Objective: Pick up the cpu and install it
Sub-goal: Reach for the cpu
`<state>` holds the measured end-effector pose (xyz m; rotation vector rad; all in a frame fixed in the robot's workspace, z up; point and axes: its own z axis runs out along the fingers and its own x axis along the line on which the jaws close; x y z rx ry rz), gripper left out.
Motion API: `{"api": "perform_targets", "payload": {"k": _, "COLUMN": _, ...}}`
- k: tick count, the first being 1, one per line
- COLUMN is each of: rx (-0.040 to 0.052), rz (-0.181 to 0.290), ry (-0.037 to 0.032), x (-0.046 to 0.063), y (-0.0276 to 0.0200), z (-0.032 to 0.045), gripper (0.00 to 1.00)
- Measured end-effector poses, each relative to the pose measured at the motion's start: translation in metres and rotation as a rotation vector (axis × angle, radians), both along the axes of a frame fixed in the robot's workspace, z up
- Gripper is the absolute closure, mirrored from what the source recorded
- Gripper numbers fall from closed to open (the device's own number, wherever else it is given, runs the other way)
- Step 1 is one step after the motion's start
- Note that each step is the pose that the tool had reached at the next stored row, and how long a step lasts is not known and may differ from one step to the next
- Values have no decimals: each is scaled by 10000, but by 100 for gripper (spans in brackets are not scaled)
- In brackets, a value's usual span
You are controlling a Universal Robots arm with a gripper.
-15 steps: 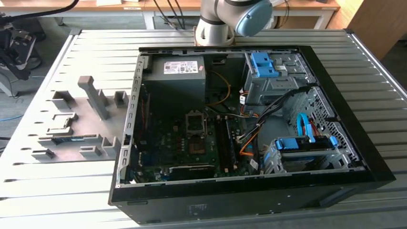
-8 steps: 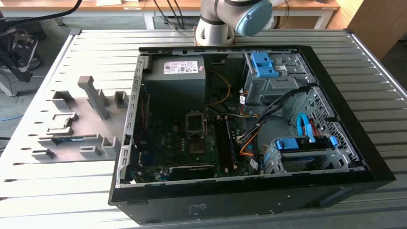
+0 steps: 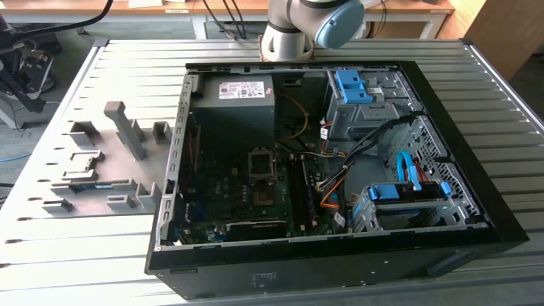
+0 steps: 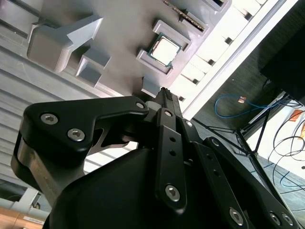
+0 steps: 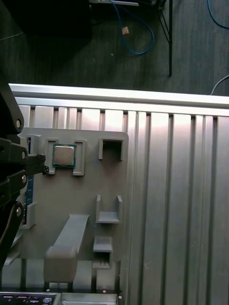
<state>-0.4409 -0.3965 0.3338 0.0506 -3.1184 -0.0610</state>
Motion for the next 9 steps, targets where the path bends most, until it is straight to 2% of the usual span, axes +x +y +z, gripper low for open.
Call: {"api": "perform_targets", "payload": {"k": 9, "rx": 0, "rz": 0, "ry": 0, "x": 0, "y": 0, "z": -52, "gripper": 90}}
